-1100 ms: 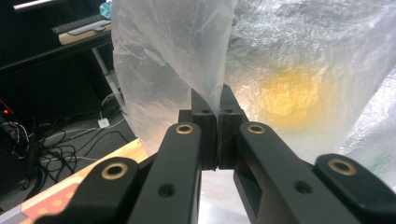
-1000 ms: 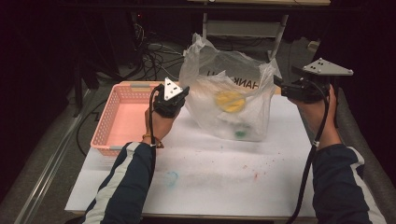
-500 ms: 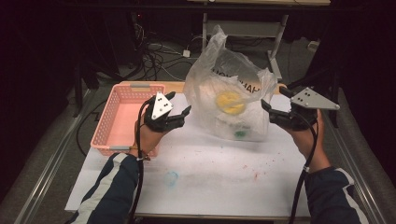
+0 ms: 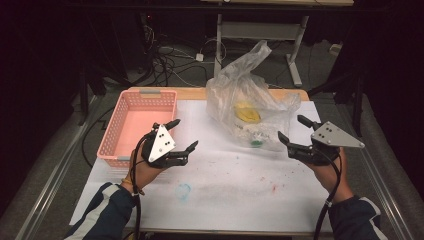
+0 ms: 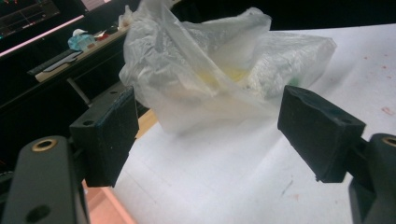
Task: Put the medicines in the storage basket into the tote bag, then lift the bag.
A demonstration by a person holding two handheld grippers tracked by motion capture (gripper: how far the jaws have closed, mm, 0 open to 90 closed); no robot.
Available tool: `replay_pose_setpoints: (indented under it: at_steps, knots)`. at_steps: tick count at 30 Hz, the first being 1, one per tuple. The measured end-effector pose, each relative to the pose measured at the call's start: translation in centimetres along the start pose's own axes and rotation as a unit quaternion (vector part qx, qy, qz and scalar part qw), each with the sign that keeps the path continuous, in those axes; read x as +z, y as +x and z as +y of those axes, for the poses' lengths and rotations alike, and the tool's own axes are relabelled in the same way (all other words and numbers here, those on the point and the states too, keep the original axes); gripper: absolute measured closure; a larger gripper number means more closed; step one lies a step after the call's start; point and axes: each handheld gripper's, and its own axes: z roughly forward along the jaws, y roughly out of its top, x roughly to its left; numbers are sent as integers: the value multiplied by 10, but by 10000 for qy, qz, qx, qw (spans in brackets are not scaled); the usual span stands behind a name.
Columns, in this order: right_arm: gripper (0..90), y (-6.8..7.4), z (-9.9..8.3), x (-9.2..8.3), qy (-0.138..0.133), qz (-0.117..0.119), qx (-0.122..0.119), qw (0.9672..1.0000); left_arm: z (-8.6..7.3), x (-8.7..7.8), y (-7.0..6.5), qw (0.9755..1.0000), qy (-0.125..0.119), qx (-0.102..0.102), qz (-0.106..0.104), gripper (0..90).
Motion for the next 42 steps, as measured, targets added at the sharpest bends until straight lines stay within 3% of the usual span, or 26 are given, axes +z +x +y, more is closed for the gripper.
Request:
replay_pose_setpoints:
  at_steps: [5,14,16,22,27,31,42]
  knots:
    - [213,13,-21,-9,64,28,-57,10000,-18,-16,-9,9999,145,-12,14,169]
    - [194,34,-61,-22,344,315,-13,9989,-57,-38,-24,9984,553,93,51,169]
    - [190,38,-69,-22,387,410,79,9984,-65,-40,-25,9978,656,94,90,169]
    - [187,49,-89,-24,664,569,31,9962,-85,-43,-33,9935,1132,126,75,169]
    - [191,54,-96,-23,729,635,-17,9953,-92,-47,-37,9914,1293,192,-2,169]
    - [192,57,-99,-21,806,690,-61,9943,-92,-44,-36,9916,1288,119,-57,169]
    - [192,60,-96,-23,701,769,-97,9945,-89,-45,-34,9927,1206,34,-83,169]
